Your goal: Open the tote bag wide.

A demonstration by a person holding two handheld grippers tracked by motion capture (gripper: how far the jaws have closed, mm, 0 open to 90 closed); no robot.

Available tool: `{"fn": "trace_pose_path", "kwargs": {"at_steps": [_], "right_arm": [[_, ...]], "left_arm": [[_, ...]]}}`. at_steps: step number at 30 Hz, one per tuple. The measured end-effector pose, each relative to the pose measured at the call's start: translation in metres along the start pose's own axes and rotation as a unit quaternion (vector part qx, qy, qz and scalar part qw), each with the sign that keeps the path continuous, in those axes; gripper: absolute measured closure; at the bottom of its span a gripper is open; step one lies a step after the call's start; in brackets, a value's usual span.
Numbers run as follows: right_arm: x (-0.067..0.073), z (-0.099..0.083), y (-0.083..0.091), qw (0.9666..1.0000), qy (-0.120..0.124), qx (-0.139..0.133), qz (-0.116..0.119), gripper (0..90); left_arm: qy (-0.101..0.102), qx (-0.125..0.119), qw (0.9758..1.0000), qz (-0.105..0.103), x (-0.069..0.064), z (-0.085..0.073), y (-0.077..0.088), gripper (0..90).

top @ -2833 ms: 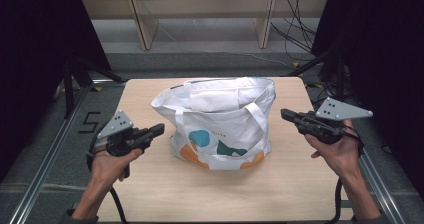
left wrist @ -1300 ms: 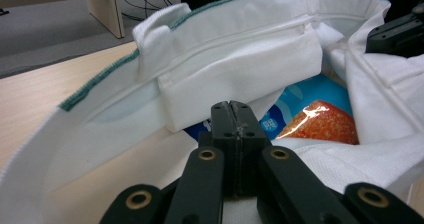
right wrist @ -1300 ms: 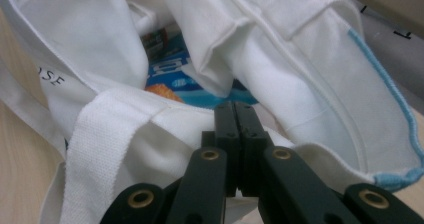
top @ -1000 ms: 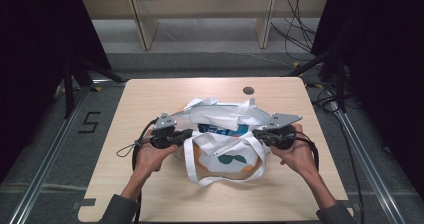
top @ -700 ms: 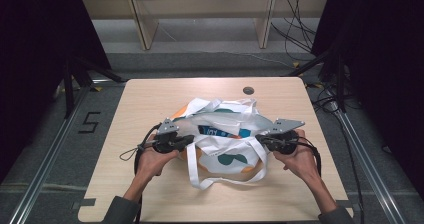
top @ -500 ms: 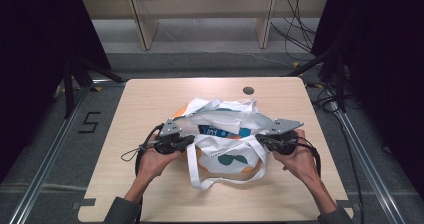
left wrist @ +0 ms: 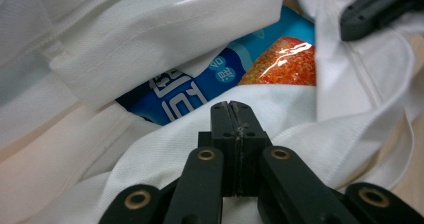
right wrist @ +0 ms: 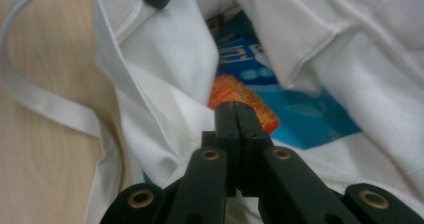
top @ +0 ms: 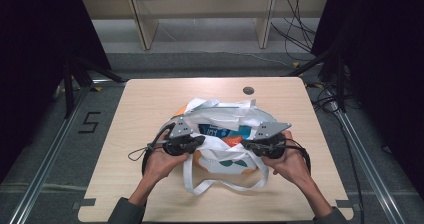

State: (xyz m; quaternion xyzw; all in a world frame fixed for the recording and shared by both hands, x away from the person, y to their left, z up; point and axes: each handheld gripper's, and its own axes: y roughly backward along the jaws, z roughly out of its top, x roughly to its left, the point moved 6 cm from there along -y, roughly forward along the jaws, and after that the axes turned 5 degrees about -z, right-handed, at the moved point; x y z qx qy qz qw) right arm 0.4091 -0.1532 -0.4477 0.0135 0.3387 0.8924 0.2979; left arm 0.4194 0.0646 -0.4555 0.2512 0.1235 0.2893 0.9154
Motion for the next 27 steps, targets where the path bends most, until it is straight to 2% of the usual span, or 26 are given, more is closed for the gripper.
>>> {"fn": "trace_pose_path", "kwargs": {"at_steps": [2, 3, 4, 5, 6, 7, 8, 9, 12, 13, 14, 18, 20, 22, 23, 24, 25, 26, 27], "right_arm": [[0.002, -0.003, 0.002, 1.0000, 0.006, 0.005, 0.002, 90.0], [0.002, -0.003, 0.002, 1.0000, 0.006, 0.005, 0.002, 90.0], [0.004, -0.005, 0.002, 0.9999, 0.004, 0.008, 0.005, 90.0], [0.005, -0.006, 0.002, 0.9999, 0.011, 0.006, 0.011, 90.0], [0.005, -0.006, 0.002, 0.9999, 0.011, 0.005, 0.011, 90.0], [0.004, -0.006, 0.002, 0.9999, 0.011, 0.004, 0.011, 90.0], [0.004, -0.005, 0.002, 0.9999, 0.012, 0.007, 0.009, 90.0], [0.005, -0.005, 0.002, 0.9999, 0.006, 0.008, 0.005, 90.0], [0.004, -0.003, 0.002, 0.9999, 0.007, 0.008, 0.005, 90.0], [0.004, -0.002, 0.003, 0.9999, 0.002, 0.010, 0.004, 90.0], [0.002, 0.002, 0.002, 0.9999, 0.012, 0.003, 0.004, 90.0], [0.000, 0.011, 0.001, 0.9999, 0.005, -0.011, -0.003, 90.0], [-0.001, 0.019, -0.002, 0.9997, 0.013, -0.022, -0.004, 90.0], [-0.001, 0.022, -0.005, 0.9997, 0.009, -0.023, -0.002, 90.0], [0.000, 0.023, -0.009, 0.9998, 0.002, -0.017, -0.003, 90.0], [0.004, 0.020, -0.016, 1.0000, 0.006, 0.002, 0.006, 90.0], [0.004, 0.020, -0.016, 1.0000, 0.006, 0.002, 0.006, 90.0], [0.007, 0.017, -0.019, 0.9998, 0.011, 0.013, 0.012, 90.0], [0.015, 0.010, -0.024, 0.9988, 0.023, 0.038, 0.021, 90.0]], "left_arm": [[0.015, -0.010, 0.9998, -0.003, 0.003, 0.002, -0.004, 89.1], [0.014, -0.009, 0.9999, -0.003, 0.005, 0.003, -0.005, 89.1], [0.012, -0.003, 0.9999, 0.006, 0.010, 0.006, -0.006, 89.0], [0.014, -0.008, 0.9999, 0.005, 0.012, 0.008, -0.007, 89.0], [0.026, -0.012, 0.9996, 0.005, 0.019, 0.015, -0.008, 89.0], [0.026, -0.012, 0.9996, 0.005, 0.019, 0.015, -0.008, 89.0], [0.022, -0.002, 0.9997, 0.012, 0.028, 0.021, -0.009, 89.0], [0.027, -0.004, 0.9995, 0.013, 0.030, 0.024, -0.012, 89.0], [0.035, -0.003, 0.9993, 0.015, 0.035, 0.030, -0.017, 89.0], [0.031, 0.004, 0.9994, 0.017, 0.037, 0.032, -0.019, 89.0], [0.039, 0.007, 0.9990, 0.019, 0.039, 0.036, -0.026, 89.1], [0.032, 0.021, 0.9990, 0.022, 0.041, 0.042, -0.034, 89.1], [0.033, 0.021, 0.9990, 0.023, 0.042, 0.044, -0.035, 89.1], [0.037, 0.024, 0.9987, 0.024, 0.045, 0.046, -0.037, 89.2], [0.041, 0.021, 0.9986, 0.027, 0.047, 0.046, -0.038, 89.2], [0.043, 0.024, 0.9985, 0.025, 0.049, 0.047, -0.038, 89.3], [0.044, 0.026, 0.9982, 0.031, 0.052, 0.047, -0.039, 89.3], [0.046, 0.032, 0.9980, 0.031, 0.055, 0.049, -0.039, 89.3], [0.045, 0.042, 0.9974, 0.038, 0.061, 0.051, -0.040, 89.4]]}}
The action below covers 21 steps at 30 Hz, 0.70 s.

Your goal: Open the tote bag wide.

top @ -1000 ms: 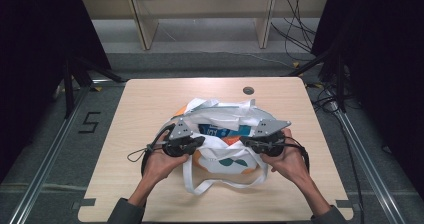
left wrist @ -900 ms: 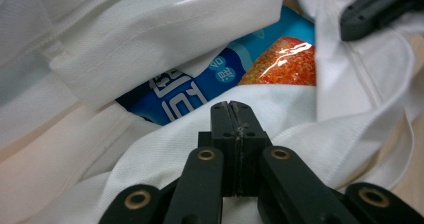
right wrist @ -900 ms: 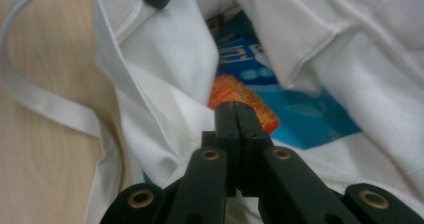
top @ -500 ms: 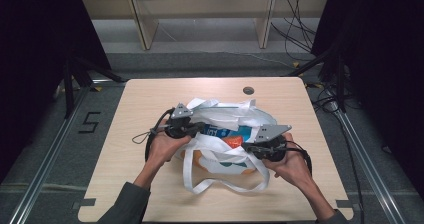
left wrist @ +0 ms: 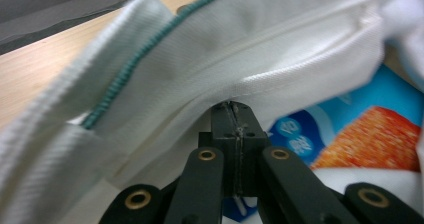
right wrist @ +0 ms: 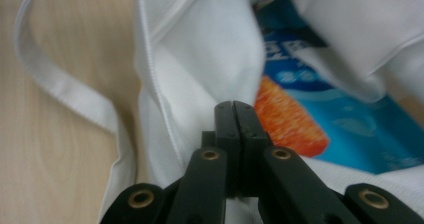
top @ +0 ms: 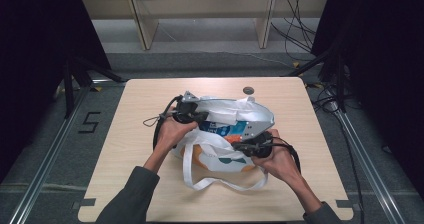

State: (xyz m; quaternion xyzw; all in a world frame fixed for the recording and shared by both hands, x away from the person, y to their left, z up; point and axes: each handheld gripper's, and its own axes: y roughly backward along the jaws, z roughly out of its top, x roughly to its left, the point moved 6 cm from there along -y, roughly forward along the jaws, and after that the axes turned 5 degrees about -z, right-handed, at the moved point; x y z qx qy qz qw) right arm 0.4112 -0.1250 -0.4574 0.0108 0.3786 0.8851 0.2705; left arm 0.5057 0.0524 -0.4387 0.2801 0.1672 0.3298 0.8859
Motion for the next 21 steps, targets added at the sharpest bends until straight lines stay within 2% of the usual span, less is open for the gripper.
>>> {"fn": "trace_pose_path", "kwargs": {"at_steps": [1, 2, 3, 4, 5, 6, 8, 9, 10, 11, 12, 13, 14, 16, 17, 18, 21], "right_arm": [[0.000, 0.000, 0.000, 1.0000, 0.000, 0.000, 0.000, 90.0], [0.005, -0.003, 0.001, 0.9999, 0.000, 0.008, 0.012, 90.0], [0.005, -0.003, 0.001, 0.9999, 0.000, 0.008, 0.012, 90.0], [0.011, -0.007, 0.002, 0.9997, 0.005, 0.016, 0.020, 90.0], [0.013, -0.008, 0.002, 0.9996, 0.002, 0.020, 0.019, 90.0], [0.016, -0.010, 0.001, 0.9991, 0.013, 0.023, 0.032, 90.0], [0.019, -0.014, 0.002, 0.9990, 0.006, 0.033, 0.030, 90.0], [0.021, -0.016, 0.002, 0.9986, 0.022, 0.035, 0.032, 90.0], [0.025, -0.018, 0.003, 0.9982, 0.023, 0.038, 0.039, 90.0], [0.032, -0.023, 0.006, 0.9975, 0.018, 0.039, 0.056, 90.0], [0.033, -0.025, 0.008, 0.9971, 0.025, 0.039, 0.060, 90.0], [0.033, -0.025, 0.008, 0.9971, 0.025, 0.039, 0.060, 90.0], [0.040, -0.032, 0.010, 0.9957, 0.028, 0.052, 0.071, 90.0], [0.042, -0.036, 0.010, 0.9952, 0.030, 0.061, 0.071, 90.0], [0.048, -0.040, 0.011, 0.9945, 0.006, 0.073, 0.075, 90.0], [0.049, -0.039, 0.011, 0.9942, 0.042, 0.063, 0.077, 90.0], [0.050, -0.037, 0.012, 0.9940, 0.038, 0.065, 0.079, 90.0]], "left_arm": [[0.000, 0.000, 1.0000, 0.000, 0.000, 0.000, 0.000, 89.3], [0.000, 0.009, 0.9999, 0.008, 0.004, 0.005, -0.002, 89.4], [0.000, 0.009, 0.9999, 0.008, 0.004, 0.005, -0.002, 89.4], [0.002, 0.011, 0.9998, 0.014, 0.008, 0.008, -0.004, 89.4], [0.006, 0.012, 0.9997, 0.019, 0.010, 0.009, -0.005, 89.5], [0.015, 0.009, 0.9995, 0.028, 0.016, 0.013, -0.008, 89.6], [0.022, 0.008, 0.9994, 0.026, 0.018, 0.015, -0.010, 89.6], [0.028, 0.007, 0.9992, 0.026, 0.020, 0.016, -0.012, 89.6], [0.027, 0.010, 0.9990, 0.033, 0.024, 0.017, -0.015, 89.6], [0.032, 0.011, 0.9989, 0.033, 0.025, 0.017, -0.016, 89.7], [0.039, 0.011, 0.9986, 0.034, 0.027, 0.018, -0.019, 89.7], [0.037, 0.013, 0.9985, 0.037, 0.031, 0.018, -0.020, 89.7], [0.052, 0.013, 0.9978, 0.039, 0.035, 0.018, -0.023, 89.7], [0.057, 0.015, 0.9975, 0.038, 0.037, 0.018, -0.024, 89.7], [0.056, 0.014, 0.9974, 0.044, 0.039, 0.019, -0.024, 89.7], [0.060, 0.014, 0.9971, 0.044, 0.039, 0.020, -0.026, 89.7], [0.055, 0.022, 0.9971, 0.047, 0.036, 0.021, -0.028, 89.6]]}}
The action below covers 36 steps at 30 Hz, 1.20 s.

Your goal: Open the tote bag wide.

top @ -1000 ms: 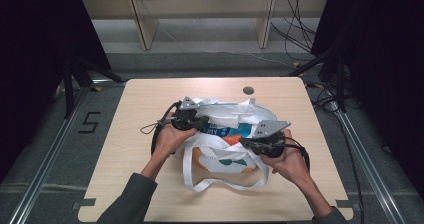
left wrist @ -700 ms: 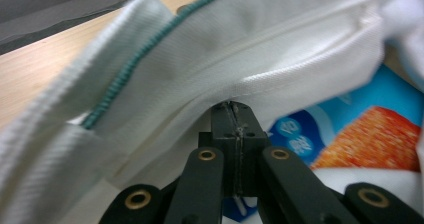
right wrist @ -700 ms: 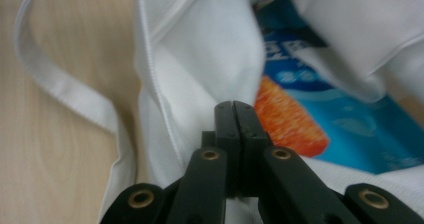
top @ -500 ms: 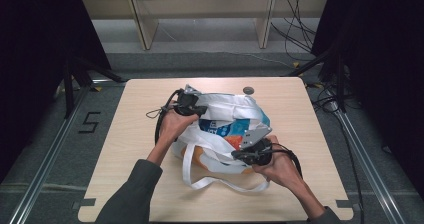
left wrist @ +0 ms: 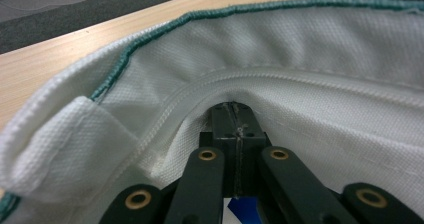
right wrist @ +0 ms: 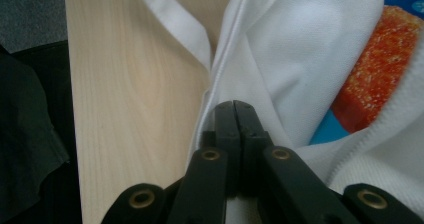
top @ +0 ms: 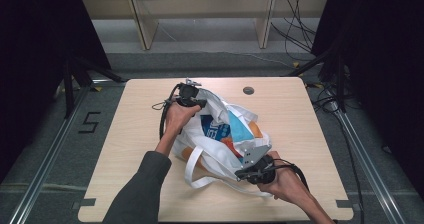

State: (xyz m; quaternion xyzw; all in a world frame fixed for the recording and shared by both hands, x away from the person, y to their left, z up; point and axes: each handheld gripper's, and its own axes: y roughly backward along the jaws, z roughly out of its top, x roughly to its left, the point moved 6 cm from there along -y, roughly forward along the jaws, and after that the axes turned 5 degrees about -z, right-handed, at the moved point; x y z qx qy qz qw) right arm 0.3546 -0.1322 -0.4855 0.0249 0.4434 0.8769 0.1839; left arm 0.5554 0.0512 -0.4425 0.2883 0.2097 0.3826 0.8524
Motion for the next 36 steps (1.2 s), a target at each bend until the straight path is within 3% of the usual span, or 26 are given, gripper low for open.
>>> {"fn": "trace_pose_path", "kwargs": {"at_steps": [3, 4, 5, 6, 8, 9, 11, 14, 16, 17, 21, 22, 23, 25, 26, 27, 29, 30, 32, 34, 35, 36], "right_arm": [[-0.006, 0.006, 0.009, 0.9996, -0.013, -0.024, -0.008, 90.0], [-0.016, 0.015, 0.025, 0.9977, -0.012, -0.063, -0.023, 90.0], [-0.016, 0.015, 0.025, 0.9977, -0.012, -0.063, -0.023, 90.0], [-0.031, 0.027, 0.046, 0.9925, -0.015, -0.106, -0.059, 90.0], [-0.044, 0.038, 0.062, 0.9868, -0.021, -0.136, -0.084, 90.0], [-0.044, 0.038, 0.062, 0.9868, -0.021, -0.136, -0.084, 90.0], [-0.060, 0.048, 0.075, 0.9811, -0.029, -0.155, -0.112, 90.0], [-0.078, 0.057, 0.078, 0.9794, -0.028, -0.156, -0.126, 90.0], [-0.085, 0.061, 0.073, 0.9807, -0.035, -0.139, -0.133, 90.0], [-0.089, 0.064, 0.068, 0.9823, -0.022, -0.125, -0.138, 90.0], [-0.090, 0.069, 0.048, 0.9893, -0.022, -0.075, -0.123, 90.0], [-0.096, 0.068, 0.036, 0.9901, -0.012, -0.038, -0.135, 90.0], [-0.096, 0.068, 0.036, 0.9901, -0.012, -0.038, -0.135, 90.0], [-0.103, 0.065, 0.030, 0.9887, -0.012, -0.010, -0.149, 90.0], [-0.108, 0.061, 0.026, 0.9885, -0.009, 0.009, -0.151, 90.0], [-0.119, 0.051, 0.017, 0.9878, -0.011, 0.040, -0.150, 90.0], [-0.130, 0.045, 0.016, 0.9831, -0.014, 0.060, -0.172, 90.0], [-0.130, 0.045, 0.016, 0.9831, -0.014, 0.060, -0.172, 90.0], [-0.144, 0.040, 0.018, 0.9773, -0.018, 0.062, -0.201, 90.0], [-0.160, 0.029, 0.020, 0.9661, -0.032, 0.092, -0.239, 90.0], [-0.170, 0.022, 0.019, 0.9633, -0.042, 0.094, -0.248, 90.0], [-0.173, 0.020, 0.019, 0.9649, -0.048, 0.091, -0.242, 90.0]], "left_arm": [[-0.011, 0.000, 0.9999, -0.010, -0.005, -0.003, 0.008, 88.6], [-0.012, -0.004, 0.9998, -0.013, -0.006, -0.003, 0.012, 88.5], [-0.017, -0.007, 0.9997, -0.015, -0.007, -0.004, 0.016, 88.5], [-0.017, -0.019, 0.9993, -0.028, -0.013, -0.005, 0.025, 88.2], [-0.021, -0.024, 0.9989, -0.036, -0.016, -0.005, 0.031, 88.0], [-0.025, -0.028, 0.9985, -0.041, -0.019, -0.005, 0.037, 88.0], [-0.038, -0.036, 0.9974, -0.049, -0.026, -0.006, 0.049, 87.5], [-0.048, -0.041, 0.9964, -0.057, -0.032, -0.012, 0.059, 87.4], [-0.061, -0.025, 0.9960, -0.061, -0.034, -0.020, 0.060, 87.6], [-0.064, -0.021, 0.9959, -0.060, -0.034, -0.023, 0.058, 87.5], [-0.072, 0.015, 0.9954, -0.062, -0.036, -0.039, 0.045, 87.4], [-0.071, 0.027, 0.9952, -0.062, -0.037, -0.044, 0.040, 87.4], [-0.073, 0.035, 0.9947, -0.063, -0.037, -0.047, 0.038, 87.4], [-0.090, 0.068, 0.9915, -0.065, -0.037, -0.057, 0.032, 87.4], [-0.088, 0.076, 0.9911, -0.065, -0.037, -0.063, 0.029, 87.3], [-0.091, 0.080, 0.9901, -0.070, -0.036, -0.066, 0.028, 87.9], [-0.090, 0.085, 0.9897, -0.072, -0.036, -0.071, 0.027, 88.1], [-0.090, 0.094, 0.9887, -0.075, -0.036, -0.075, 0.028, 88.1], [-0.103, 0.120, 0.9843, -0.078, -0.035, -0.084, 0.030, 88.5], [-0.103, 0.125, 0.9833, -0.083, -0.035, -0.088, 0.036, 89.2], [-0.104, 0.126, 0.9830, -0.084, -0.035, -0.088, 0.038, 89.3], [-0.109, 0.125, 0.9823, -0.088, -0.037, -0.090, 0.040, 89.4]]}}
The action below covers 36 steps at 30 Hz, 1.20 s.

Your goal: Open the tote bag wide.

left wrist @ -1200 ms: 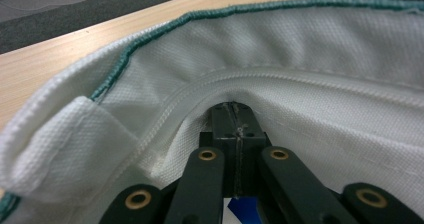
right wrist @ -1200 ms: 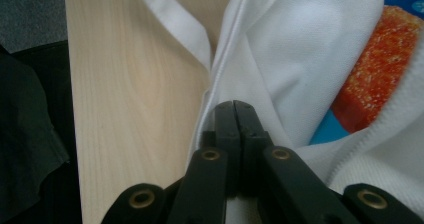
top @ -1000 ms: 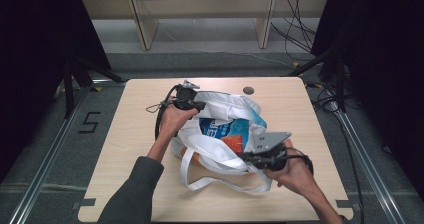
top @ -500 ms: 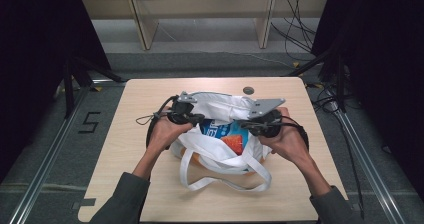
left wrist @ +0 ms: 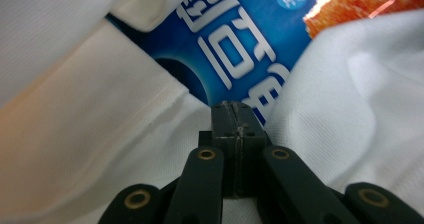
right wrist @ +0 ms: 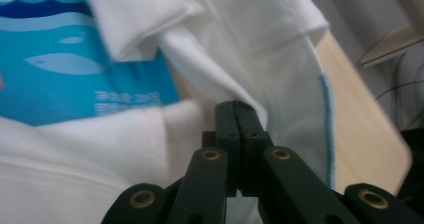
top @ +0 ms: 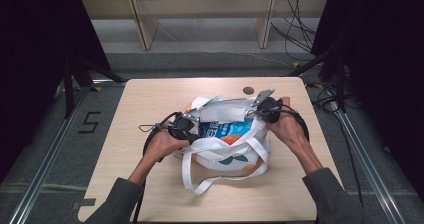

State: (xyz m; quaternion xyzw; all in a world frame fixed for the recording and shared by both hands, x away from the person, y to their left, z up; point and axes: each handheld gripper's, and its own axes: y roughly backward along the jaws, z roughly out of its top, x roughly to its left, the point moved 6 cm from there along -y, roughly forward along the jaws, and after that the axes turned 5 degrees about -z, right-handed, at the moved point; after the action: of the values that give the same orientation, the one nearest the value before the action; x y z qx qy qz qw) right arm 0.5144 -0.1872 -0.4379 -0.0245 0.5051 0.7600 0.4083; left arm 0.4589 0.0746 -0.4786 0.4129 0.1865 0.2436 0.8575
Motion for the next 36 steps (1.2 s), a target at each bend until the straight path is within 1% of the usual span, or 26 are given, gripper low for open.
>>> {"fn": "trace_pose_path", "kwargs": {"at_steps": [1, 3, 4, 5, 7, 10, 11, 12, 13, 14, 15, 16, 17, 18, 19, 21, 23, 24, 25, 26, 28, 29, 30, 32, 34, 36], "right_arm": [[-0.005, -0.005, -0.005, 0.9997, -0.022, 0.002, 0.012, 90.0], [-0.017, -0.011, -0.014, 0.9996, -0.023, -0.002, 0.016, 90.0], [-0.019, -0.012, -0.018, 0.9991, -0.035, -0.006, 0.021, 90.0], [-0.021, -0.013, -0.025, 0.9982, -0.055, 0.000, 0.025, 90.0], [-0.023, -0.012, -0.032, 0.9984, -0.050, -0.003, 0.024, 90.0], [-0.022, -0.011, -0.032, 0.9982, -0.056, 0.005, 0.021, 90.0], [-0.019, -0.011, -0.030, 0.9979, -0.059, 0.006, 0.028, 90.0], [-0.021, -0.008, -0.025, 0.9987, -0.042, -0.006, 0.029, 90.0], [-0.021, -0.007, -0.018, 0.9986, -0.045, -0.015, 0.024, 90.0], [-0.019, -0.002, -0.007, 0.9972, -0.053, -0.041, 0.035, 90.0], [-0.020, 0.001, 0.000, 0.9967, -0.049, -0.055, 0.033, 90.0], [-0.018, 0.005, 0.009, 0.9946, -0.052, -0.083, 0.036, 90.0], [-0.011, 0.009, 0.019, 0.9907, -0.073, -0.100, 0.056, 90.0], [-0.002, 0.014, 0.027, 0.9879, -0.069, -0.118, 0.073, 90.0], [0.004, 0.016, 0.031, 0.9869, -0.068, -0.121, 0.082, 90.0], [0.020, 0.022, 0.035, 0.9846, -0.047, -0.138, 0.097, 90.0], [0.039, 0.026, 0.039, 0.9814, -0.033, -0.143, 0.124, 90.0], [0.044, 0.026, 0.039, 0.9816, -0.031, -0.137, 0.130, 90.0], [0.050, 0.026, 0.040, 0.9809, -0.012, -0.136, 0.138, 90.0], [0.056, 0.026, 0.041, 0.9809, -0.015, -0.130, 0.144, 90.0], [0.065, 0.027, 0.041, 0.9806, -0.001, -0.126, 0.150, 90.0], [0.068, 0.028, 0.041, 0.9802, 0.006, -0.124, 0.155, 90.0], [0.071, 0.025, 0.038, 0.9817, 0.018, -0.105, 0.158, 90.0], [0.073, 0.019, 0.035, 0.9834, 0.031, -0.087, 0.156, 90.0], [0.074, 0.014, 0.034, 0.9835, 0.035, -0.080, 0.159, 90.0], [0.075, 0.003, 0.034, 0.9827, 0.043, -0.078, 0.162, 90.0]], "left_arm": [[-0.010, 0.009, 0.9999, -0.001, -0.003, -0.003, 0.003, 89.4], [-0.026, 0.017, 0.9995, 0.003, -0.007, -0.007, 0.006, 89.4], [-0.035, 0.023, 0.9991, 0.001, -0.008, -0.009, 0.007, 89.5], [-0.022, 0.023, 0.9995, -0.007, -0.006, -0.011, 0.006, 89.5], [-0.021, 0.023, 0.9995, -0.009, -0.005, -0.010, 0.006, 89.5], [-0.033, 0.026, 0.9991, 0.007, -0.006, -0.006, 0.006, 89.4], [-0.039, 0.024, 0.9989, 0.008, -0.006, -0.004, 0.007, 88.7], [-0.028, 0.009, 0.9996, 0.004, -0.006, -0.001, 0.009, 87.4], [-0.020, -0.010, 0.9997, -0.005, -0.005, 0.005, 0.014, 86.5], [-0.013, -0.030, 0.9994, -0.013, -0.005, 0.010, 0.017, 86.3], [-0.010, -0.044, 0.9989, -0.014, -0.005, 0.017, 0.021, 86.6], [-0.012, -0.056, 0.9983, -0.009, -0.004, 0.026, 0.027, 86.7], [-0.009, -0.070, 0.9975, -0.009, -0.004, 0.037, 0.031, 87.1], [-0.012, -0.070, 0.9975, -0.008, -0.003, 0.043, 0.033, 87.3], [-0.015, -0.064, 0.9978, -0.003, 0.000, 0.049, 0.032, 87.6], [-0.005, -0.062, 0.9980, 0.005, 0.004, 0.061, 0.024, 87.9], [-0.001, -0.047, 0.9988, 0.009, 0.009, 0.069, 0.014, 88.0], [0.006, -0.049, 0.9987, 0.013, 0.012, 0.072, 0.009, 88.1], [0.010, -0.046, 0.9987, 0.019, 0.016, 0.075, 0.004, 88.1], [0.018, -0.042, 0.9986, 0.025, 0.020, 0.078, 0.000, 88.3], [0.026, -0.034, 0.9989, 0.022, 0.024, 0.080, -0.007, 88.0], [0.031, -0.026, 0.9987, 0.031, 0.029, 0.081, -0.012, 88.0], [0.033, -0.026, 0.9984, 0.037, 0.032, 0.082, -0.015, 88.4], [0.056, -0.037, 0.9967, 0.047, 0.043, 0.086, -0.021, 89.1], [0.058, -0.035, 0.9965, 0.049, 0.047, 0.087, -0.022, 89.2], [0.069, -0.035, 0.9950, 0.063, 0.056, 0.089, -0.024, 89.3]]}}
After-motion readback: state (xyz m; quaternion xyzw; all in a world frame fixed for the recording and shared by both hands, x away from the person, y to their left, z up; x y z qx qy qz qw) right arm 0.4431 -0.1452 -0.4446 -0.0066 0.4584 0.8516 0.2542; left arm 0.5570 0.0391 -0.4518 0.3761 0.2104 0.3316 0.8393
